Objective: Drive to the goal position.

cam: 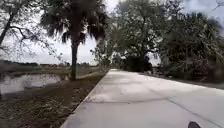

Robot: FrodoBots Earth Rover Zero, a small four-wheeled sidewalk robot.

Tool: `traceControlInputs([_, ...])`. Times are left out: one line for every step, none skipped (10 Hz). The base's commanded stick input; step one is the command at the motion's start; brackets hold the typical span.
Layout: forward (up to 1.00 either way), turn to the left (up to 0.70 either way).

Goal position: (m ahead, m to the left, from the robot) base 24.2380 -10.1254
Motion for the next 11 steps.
traceControlInputs([0.70,0.00])
traceControlInputs([0.70,0.00])
traceControlInputs([0.70,0.00])
traceControlInputs([0.70,0.00])
traceControlInputs([0.70,0.00])
traceControlInputs([0.70,0.00])
traceControlInputs([0.70,0.00])
traceControlInputs([0.70,0.00])
traceControlInputs([0.70,-0.16])
traceControlInputs([0.70,-0.35])
traceControlInputs([0.70,-0.32])
